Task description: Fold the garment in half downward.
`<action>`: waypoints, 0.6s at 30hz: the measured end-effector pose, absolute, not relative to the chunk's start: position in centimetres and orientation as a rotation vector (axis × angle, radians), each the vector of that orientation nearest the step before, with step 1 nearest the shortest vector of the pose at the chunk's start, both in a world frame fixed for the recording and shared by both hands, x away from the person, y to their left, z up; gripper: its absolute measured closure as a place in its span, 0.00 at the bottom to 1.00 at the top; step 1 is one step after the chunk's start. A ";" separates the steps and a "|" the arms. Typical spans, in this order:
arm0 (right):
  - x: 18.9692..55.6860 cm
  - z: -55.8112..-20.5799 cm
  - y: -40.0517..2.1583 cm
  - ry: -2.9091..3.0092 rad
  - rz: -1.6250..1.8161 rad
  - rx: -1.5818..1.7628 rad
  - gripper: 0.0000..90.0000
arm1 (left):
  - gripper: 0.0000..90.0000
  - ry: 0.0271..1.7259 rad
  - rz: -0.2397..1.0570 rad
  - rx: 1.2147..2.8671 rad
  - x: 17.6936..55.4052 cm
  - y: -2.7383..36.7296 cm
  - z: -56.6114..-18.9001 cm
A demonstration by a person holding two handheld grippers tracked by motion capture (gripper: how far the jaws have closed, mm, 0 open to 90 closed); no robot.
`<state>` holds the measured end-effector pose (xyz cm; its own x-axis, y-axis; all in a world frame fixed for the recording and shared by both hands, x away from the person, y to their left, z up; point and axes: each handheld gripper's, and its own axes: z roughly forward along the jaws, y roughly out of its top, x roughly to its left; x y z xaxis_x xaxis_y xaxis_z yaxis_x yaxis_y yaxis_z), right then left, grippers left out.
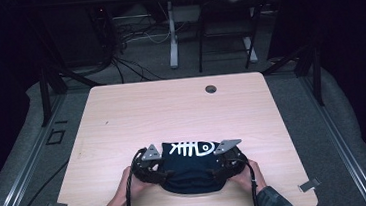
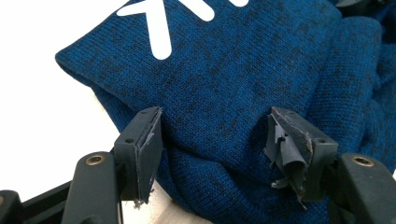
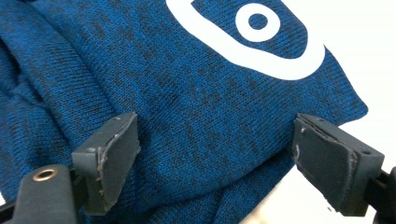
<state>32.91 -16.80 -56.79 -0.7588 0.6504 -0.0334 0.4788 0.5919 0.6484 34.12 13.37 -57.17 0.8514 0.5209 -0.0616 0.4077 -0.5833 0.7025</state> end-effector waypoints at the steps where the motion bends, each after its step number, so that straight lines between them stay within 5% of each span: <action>1: 32.9 -56.8 -16.8 2.556 0.924 0.928 0.17 | 0.40 0.671 0.194 2.270 34.1 13.4 -57.2; 18: 33.9 -56.9 -17.1 2.553 0.939 0.934 0.14 | 0.30 0.710 0.242 2.253 34.0 13.3 -57.5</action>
